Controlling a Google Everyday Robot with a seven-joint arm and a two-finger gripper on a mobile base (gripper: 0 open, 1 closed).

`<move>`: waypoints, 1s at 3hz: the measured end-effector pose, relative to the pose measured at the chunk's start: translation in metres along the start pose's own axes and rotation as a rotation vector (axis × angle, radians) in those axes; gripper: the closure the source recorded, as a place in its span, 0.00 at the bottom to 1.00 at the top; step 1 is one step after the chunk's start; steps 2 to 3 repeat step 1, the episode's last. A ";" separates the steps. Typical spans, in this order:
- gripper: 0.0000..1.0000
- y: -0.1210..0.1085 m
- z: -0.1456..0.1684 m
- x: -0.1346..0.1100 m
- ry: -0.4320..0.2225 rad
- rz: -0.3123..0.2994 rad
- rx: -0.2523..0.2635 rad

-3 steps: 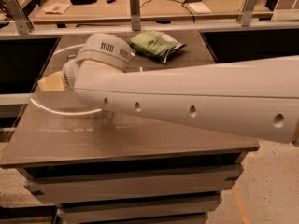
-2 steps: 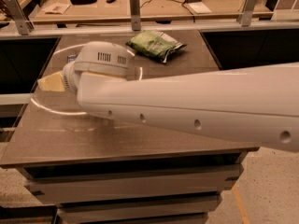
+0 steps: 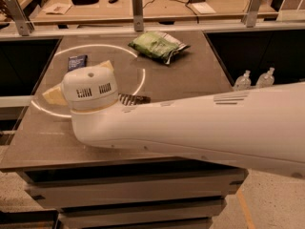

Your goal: Pick rxbar blueberry

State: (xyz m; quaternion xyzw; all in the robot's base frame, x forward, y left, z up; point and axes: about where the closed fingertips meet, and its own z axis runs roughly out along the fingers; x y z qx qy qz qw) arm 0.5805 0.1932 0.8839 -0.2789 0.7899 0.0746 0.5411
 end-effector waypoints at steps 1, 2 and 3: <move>0.00 0.000 0.000 0.000 0.000 -0.005 0.000; 0.00 0.000 0.000 0.000 0.000 -0.005 0.000; 0.00 0.000 0.000 0.000 0.000 -0.005 0.000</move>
Offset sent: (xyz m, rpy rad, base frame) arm 0.0000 0.0000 0.0000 0.0000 0.0000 0.0000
